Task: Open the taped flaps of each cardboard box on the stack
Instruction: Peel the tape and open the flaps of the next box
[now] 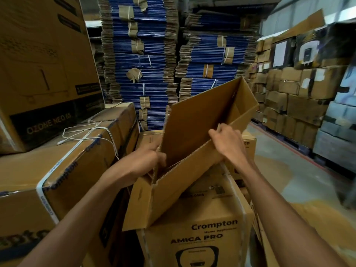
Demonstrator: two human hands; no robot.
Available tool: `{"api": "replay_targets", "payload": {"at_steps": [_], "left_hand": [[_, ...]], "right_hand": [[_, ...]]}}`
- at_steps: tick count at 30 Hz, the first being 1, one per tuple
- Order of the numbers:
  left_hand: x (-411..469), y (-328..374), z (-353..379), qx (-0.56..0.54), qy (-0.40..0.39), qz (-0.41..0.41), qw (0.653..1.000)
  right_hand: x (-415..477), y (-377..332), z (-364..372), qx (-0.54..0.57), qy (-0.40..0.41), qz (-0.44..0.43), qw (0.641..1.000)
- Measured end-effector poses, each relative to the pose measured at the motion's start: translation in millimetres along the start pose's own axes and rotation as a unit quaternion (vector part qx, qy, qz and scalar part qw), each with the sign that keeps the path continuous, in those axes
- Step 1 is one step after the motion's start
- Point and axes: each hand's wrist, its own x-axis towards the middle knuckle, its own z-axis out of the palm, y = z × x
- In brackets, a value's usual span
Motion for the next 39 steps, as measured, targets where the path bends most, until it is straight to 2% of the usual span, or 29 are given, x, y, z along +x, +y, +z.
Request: {"api": "replay_targets", "payload": {"at_steps": [6,10,14,17,19,21,24,25,27,32,35,37,39], "left_hand": [[8.2,49.4,21.7,0.080,-0.092,0.001,0.992],[19.2,61.4,26.7,0.076,-0.107,0.013,0.991],[17.6,51.9,39.7,0.061,-0.142,0.036,0.987],[7.9,23.2,51.9,0.048,-0.202,0.085,0.975],[1.0,4.6,58.7,0.103,-0.204,0.115,0.967],[-1.7,-9.7,70.2,0.194,-0.159,0.118,0.961],[3.7,-22.9,89.0,0.302,0.012,0.111,0.947],[7.9,-26.0,92.3,0.316,0.065,0.114,0.940],[12.8,-24.8,92.9,0.308,0.107,0.118,0.938],[17.4,16.5,68.6,0.207,0.150,0.138,0.957],[35.7,41.0,43.8,0.131,0.200,0.139,0.961],[48.3,51.5,27.2,-0.006,0.227,0.096,0.969],[60.1,48.4,12.5,-0.184,0.239,0.072,0.951]], "right_hand": [[22.8,-27.2,-5.6,0.012,-0.016,-0.052,0.998],[22.6,-31.0,-8.2,0.131,-0.042,0.024,0.990],[26.3,-19.3,-8.2,0.185,-0.055,0.073,0.979],[29.0,-10.3,-11.8,0.226,-0.067,0.087,0.968],[32.4,-6.6,-13.7,0.225,-0.066,0.078,0.969],[33.6,-5.2,-14.4,0.238,-0.063,0.069,0.967],[37.8,-5.5,-11.4,0.322,-0.065,0.084,0.941],[37.8,-7.6,-10.6,0.367,-0.075,0.096,0.922],[39.8,-7.6,-4.8,0.419,-0.096,0.108,0.896],[22.9,-0.9,17.2,0.476,-0.140,0.080,0.865],[-2.1,1.1,31.3,0.434,-0.176,0.056,0.882],[-23.4,2.4,39.0,0.380,-0.192,0.028,0.904],[-41.5,8.1,42.7,0.330,-0.158,-0.007,0.931]]}}
